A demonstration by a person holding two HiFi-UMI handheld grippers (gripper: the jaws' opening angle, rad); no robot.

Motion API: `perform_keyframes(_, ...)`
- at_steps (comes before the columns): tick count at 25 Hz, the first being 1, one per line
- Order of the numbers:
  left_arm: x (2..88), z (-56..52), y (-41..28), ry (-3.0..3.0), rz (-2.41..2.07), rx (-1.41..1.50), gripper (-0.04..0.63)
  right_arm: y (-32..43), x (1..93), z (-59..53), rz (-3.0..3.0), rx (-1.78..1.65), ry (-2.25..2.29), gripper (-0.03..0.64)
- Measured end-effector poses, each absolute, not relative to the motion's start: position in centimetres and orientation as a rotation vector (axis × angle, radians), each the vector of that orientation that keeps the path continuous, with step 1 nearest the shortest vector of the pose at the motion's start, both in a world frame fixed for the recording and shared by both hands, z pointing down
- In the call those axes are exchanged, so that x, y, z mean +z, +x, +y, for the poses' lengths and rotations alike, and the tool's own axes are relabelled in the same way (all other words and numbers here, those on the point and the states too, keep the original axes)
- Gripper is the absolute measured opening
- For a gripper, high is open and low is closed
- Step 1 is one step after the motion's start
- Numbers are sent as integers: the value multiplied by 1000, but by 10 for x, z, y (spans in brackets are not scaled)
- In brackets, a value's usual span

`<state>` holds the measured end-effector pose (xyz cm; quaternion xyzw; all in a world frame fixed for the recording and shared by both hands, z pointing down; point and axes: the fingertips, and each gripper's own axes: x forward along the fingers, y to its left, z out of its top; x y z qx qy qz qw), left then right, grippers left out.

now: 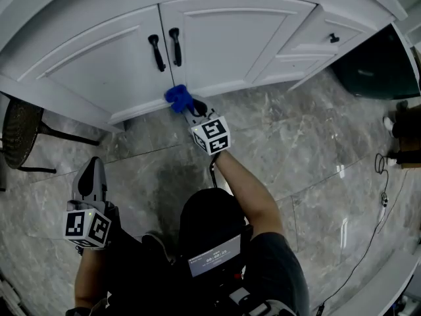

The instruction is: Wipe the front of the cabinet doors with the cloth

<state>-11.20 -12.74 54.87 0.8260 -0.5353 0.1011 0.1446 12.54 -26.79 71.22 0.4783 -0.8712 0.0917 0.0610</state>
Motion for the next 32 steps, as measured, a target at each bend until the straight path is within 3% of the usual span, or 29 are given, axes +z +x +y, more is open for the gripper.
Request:
perform_keyframes(23, 548, -117, -66, 2438, -1523, 382, 3, 385, 749, -280, -2164, 364, 2009, 49)
perform_keyframes(32, 541, -114, -60, 2455, -1507, 353, 3, 409, 758, -263, -2093, 476, 2105, 49)
